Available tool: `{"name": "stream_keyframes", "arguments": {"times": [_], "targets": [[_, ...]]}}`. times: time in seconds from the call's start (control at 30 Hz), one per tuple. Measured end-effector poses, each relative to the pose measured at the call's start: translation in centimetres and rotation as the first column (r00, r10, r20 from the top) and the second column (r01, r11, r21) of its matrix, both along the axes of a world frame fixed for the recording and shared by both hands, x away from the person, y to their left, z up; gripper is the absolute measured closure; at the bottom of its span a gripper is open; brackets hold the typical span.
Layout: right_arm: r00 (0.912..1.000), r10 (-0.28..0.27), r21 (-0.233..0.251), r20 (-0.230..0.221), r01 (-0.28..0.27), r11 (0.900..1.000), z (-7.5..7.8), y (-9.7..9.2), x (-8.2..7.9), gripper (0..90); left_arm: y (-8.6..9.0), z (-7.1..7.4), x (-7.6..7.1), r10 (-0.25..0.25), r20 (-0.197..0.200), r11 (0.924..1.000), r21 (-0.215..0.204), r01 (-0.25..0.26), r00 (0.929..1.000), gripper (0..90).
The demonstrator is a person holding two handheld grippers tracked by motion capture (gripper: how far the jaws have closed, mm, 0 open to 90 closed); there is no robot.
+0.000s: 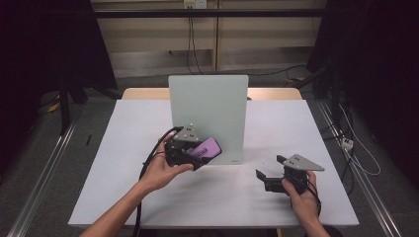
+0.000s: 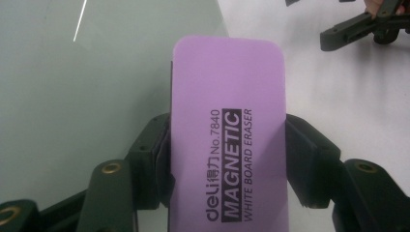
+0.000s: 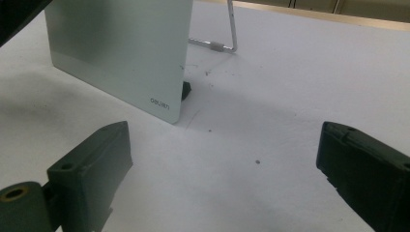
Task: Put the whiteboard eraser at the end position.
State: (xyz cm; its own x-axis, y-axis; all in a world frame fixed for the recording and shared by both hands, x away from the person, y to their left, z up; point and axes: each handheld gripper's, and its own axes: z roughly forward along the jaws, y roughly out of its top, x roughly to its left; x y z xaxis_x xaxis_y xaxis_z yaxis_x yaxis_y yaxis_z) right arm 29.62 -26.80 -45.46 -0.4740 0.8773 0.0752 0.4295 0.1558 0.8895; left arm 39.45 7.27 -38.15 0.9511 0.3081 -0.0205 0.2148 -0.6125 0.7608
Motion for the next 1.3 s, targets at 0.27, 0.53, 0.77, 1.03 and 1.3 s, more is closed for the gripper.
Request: {"name": "stream_keyframes", "arguments": {"times": [0.27, 0.53, 0.77, 1.03, 1.3], "targets": [[0.9999, -0.007, -0.001, -0.011, 0.007, 1.0000, -0.1, 0.3, 0.4, 5.9, 1.0, -0.2, -0.7, -0.015, -0.030, 0.9996, 0.023, 0.015, 0.9994, 40.8], [0.9999, 0.002, -0.003, -0.011, -0.002, 1.0000, -0.1, 0.3, 0.3, 5.8, 1.4, -0.8, -1.0, -0.014, -0.063, 0.9985, 0.051, 0.017, 0.9979, 40.9], [1.0000, 0.001, 0.003, -0.005, -0.001, 1.0000, -0.1, 0.0, 0.2, 5.7, 0.9, -1.1, -1.9, -0.049, -0.066, 0.9939, 0.095, 0.055, 0.9966, 40.8], [1.0000, 0.005, 0.012, -0.005, -0.005, 0.9999, -0.1, -0.1, 0.3, 5.8, 0.2, -1.3, -2.8, -0.070, -0.073, 0.9900, 0.118, 0.078, 0.9948, 40.8], [0.9999, 0.012, 0.015, -0.004, -0.012, 0.9998, -0.1, 0.0, 0.5, 5.9, -1.0, -1.8, -3.5, -0.112, -0.091, 0.9793, 0.159, 0.125, 0.9895, 40.8]]}}
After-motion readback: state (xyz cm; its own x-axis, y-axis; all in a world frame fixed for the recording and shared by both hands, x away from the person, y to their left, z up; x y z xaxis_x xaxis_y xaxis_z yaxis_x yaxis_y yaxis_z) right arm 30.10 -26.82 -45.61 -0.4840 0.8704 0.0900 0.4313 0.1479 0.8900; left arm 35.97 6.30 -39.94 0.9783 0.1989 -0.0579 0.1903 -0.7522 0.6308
